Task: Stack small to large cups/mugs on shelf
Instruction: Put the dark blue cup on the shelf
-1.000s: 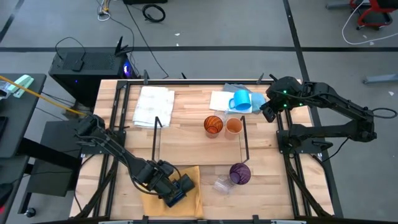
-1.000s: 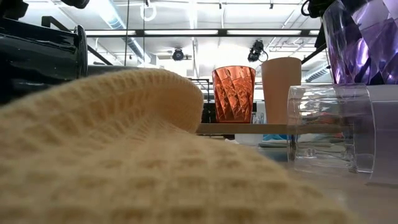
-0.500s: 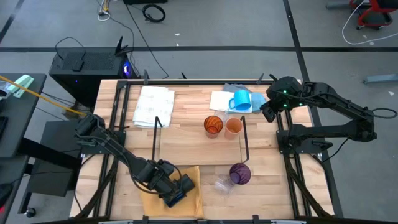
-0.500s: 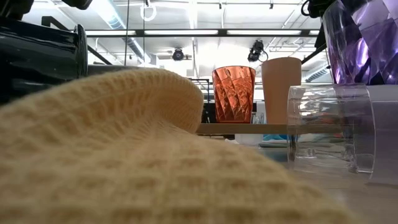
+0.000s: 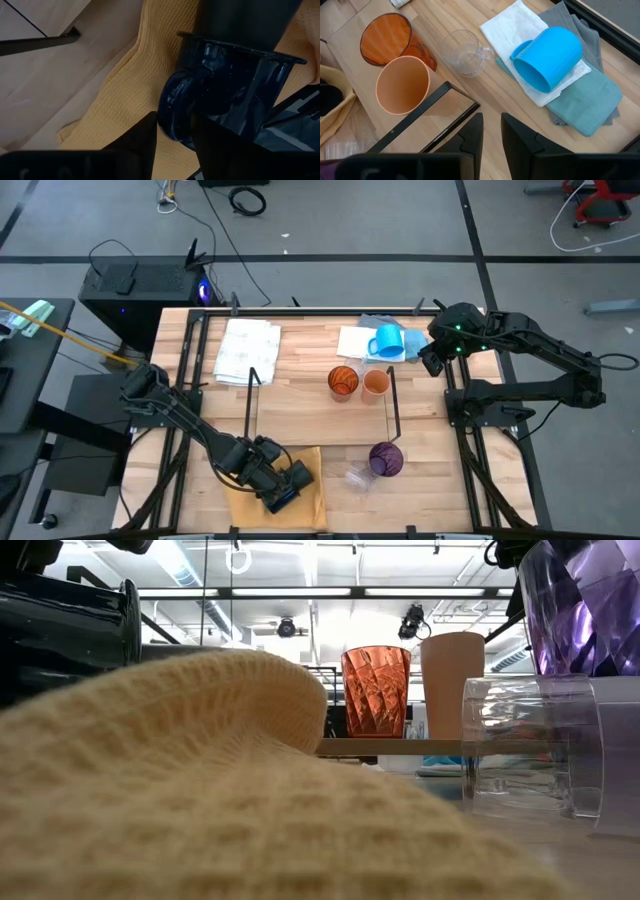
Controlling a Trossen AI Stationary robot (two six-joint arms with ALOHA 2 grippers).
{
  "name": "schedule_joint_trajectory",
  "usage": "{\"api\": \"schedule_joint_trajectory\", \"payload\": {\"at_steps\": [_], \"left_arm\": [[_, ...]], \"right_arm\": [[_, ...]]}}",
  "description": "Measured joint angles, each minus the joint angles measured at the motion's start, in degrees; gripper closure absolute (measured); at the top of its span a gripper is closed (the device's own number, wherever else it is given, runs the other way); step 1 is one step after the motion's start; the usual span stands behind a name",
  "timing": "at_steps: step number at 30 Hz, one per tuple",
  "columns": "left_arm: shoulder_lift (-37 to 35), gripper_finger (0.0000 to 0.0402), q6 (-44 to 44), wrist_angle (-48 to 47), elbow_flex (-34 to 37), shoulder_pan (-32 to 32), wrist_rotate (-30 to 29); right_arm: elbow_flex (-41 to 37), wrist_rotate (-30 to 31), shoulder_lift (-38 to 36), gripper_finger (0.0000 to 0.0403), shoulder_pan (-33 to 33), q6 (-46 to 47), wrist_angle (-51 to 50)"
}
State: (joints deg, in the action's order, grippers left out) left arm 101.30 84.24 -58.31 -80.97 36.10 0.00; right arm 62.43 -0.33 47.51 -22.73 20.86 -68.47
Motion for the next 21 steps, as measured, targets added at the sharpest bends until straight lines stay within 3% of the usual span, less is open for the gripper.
{"api": "schedule_joint_trajectory", "payload": {"at_steps": [11, 16, 21], "left_arm": [[0.0, 0.0249, -0.1, 0.8, 0.0, 0.0, -0.6], [0.2, 0.0271, -0.5, 1.5, 0.1, 0.0, -0.8], [1.3, 0.0304, -0.8, 8.1, 3.3, -0.3, 1.6]], "right_arm": [[0.0, 0.0, 0.0, 0.0328, 0.0, 0.0, 0.0], [0.0, 0.0, 0.0, 0.0328, 0.0, 0.1, 0.0], [0.0, 0.0, 0.0, 0.0328, 0.0, 0.4, 0.0]]}}
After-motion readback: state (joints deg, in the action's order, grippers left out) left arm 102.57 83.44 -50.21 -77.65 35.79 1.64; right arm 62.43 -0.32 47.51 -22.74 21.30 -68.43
